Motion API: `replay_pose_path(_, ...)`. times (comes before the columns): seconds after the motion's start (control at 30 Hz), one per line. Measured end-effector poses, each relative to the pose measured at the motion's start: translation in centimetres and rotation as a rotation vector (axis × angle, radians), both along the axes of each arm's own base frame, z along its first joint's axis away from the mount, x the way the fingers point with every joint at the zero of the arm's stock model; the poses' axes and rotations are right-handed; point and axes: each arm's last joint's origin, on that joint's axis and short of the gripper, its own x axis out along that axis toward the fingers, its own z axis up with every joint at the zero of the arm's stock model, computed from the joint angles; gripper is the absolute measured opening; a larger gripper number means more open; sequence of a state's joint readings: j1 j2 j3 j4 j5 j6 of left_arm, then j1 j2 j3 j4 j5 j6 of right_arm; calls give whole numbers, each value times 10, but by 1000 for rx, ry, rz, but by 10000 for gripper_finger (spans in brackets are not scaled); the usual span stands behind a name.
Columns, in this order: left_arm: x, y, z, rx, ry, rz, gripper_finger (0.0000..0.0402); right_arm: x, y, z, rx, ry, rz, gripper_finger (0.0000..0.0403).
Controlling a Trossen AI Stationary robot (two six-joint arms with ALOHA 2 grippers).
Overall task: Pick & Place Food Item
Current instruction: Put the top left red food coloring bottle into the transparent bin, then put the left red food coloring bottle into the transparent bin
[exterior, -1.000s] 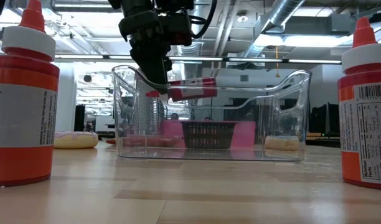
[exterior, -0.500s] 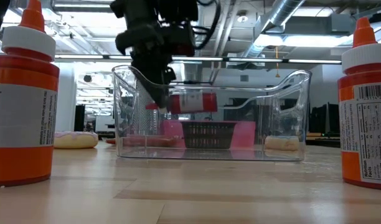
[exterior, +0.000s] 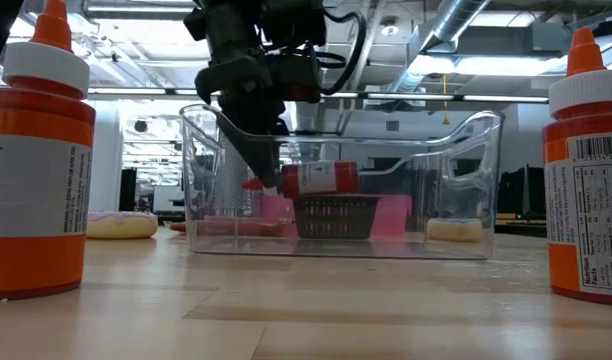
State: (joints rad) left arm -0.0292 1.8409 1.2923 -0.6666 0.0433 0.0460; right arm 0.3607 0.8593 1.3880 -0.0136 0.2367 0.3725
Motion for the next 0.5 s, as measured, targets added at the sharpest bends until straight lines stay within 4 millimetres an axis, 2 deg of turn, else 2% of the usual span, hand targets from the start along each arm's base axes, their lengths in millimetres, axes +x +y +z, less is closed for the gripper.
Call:
replay_pose_path(0.4, -1, 1, 3, 1, -5, 4, 176, 0, 0, 0, -5, 0, -3, 159)
replay_pose_path(0.5, -4, 2, 16, 4, -48, 9, 185, 0, 0, 0, -5, 0, -3, 159)
